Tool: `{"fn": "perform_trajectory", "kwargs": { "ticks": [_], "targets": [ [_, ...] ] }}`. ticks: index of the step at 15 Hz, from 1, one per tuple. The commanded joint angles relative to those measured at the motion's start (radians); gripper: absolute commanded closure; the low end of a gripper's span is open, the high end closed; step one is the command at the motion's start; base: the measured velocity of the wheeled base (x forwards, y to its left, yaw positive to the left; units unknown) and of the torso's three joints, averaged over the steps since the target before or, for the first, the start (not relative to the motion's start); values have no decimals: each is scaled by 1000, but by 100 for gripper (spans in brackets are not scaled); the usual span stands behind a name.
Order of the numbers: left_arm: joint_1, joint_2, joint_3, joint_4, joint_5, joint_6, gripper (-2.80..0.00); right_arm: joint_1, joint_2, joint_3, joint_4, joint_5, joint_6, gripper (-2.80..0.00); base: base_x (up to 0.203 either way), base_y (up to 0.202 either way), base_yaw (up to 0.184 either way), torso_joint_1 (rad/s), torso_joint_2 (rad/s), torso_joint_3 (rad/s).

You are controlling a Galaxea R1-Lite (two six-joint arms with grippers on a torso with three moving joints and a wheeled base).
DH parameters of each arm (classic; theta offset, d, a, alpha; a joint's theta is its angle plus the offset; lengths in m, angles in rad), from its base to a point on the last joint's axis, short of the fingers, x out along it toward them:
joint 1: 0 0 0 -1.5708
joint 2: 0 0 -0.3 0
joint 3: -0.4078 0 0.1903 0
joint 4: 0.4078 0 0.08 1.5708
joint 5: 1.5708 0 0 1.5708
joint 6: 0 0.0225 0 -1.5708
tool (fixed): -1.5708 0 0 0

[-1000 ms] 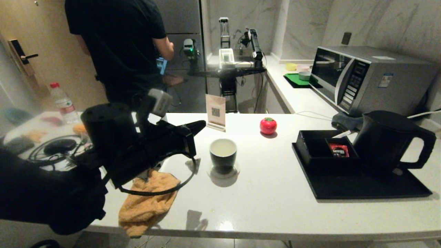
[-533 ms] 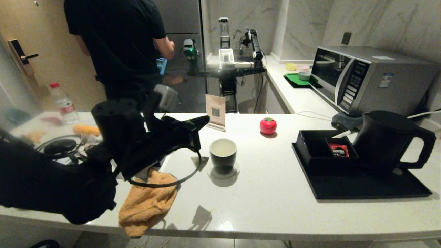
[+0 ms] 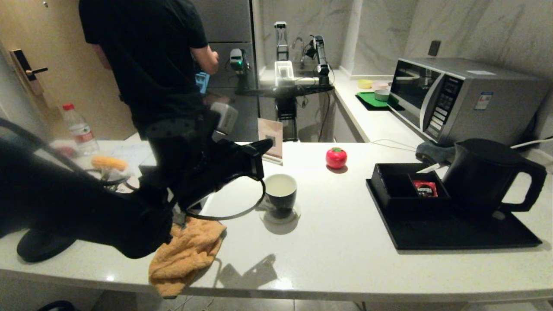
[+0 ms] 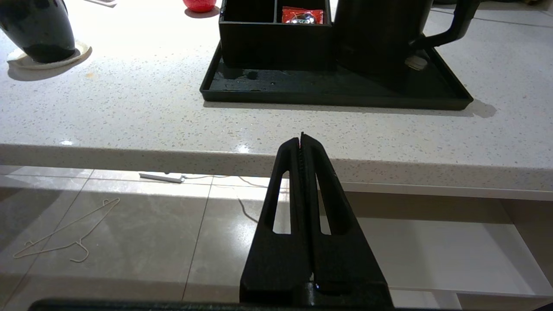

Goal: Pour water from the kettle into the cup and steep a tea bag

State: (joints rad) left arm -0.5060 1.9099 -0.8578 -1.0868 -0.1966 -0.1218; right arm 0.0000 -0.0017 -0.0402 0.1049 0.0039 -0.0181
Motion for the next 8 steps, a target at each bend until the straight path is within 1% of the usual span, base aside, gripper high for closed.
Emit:
{"fn": "perform_trajectory", "kwargs": {
  "ticks": [1, 5, 8],
  "targets": [
    [0, 60, -54, -7, 0, -2, 0, 0, 2, 0, 1, 1, 0, 0, 0, 0, 0, 0, 0, 0],
    [3, 129, -142, -7, 9, -3, 0, 0, 2, 8, -26, 2, 1, 0, 0, 0, 0, 0, 0, 0],
    [6, 181, -243, -8, 9, 2, 0, 0, 2, 11, -33, 2, 1, 0, 0, 0, 0, 0, 0, 0]
  ]
}}
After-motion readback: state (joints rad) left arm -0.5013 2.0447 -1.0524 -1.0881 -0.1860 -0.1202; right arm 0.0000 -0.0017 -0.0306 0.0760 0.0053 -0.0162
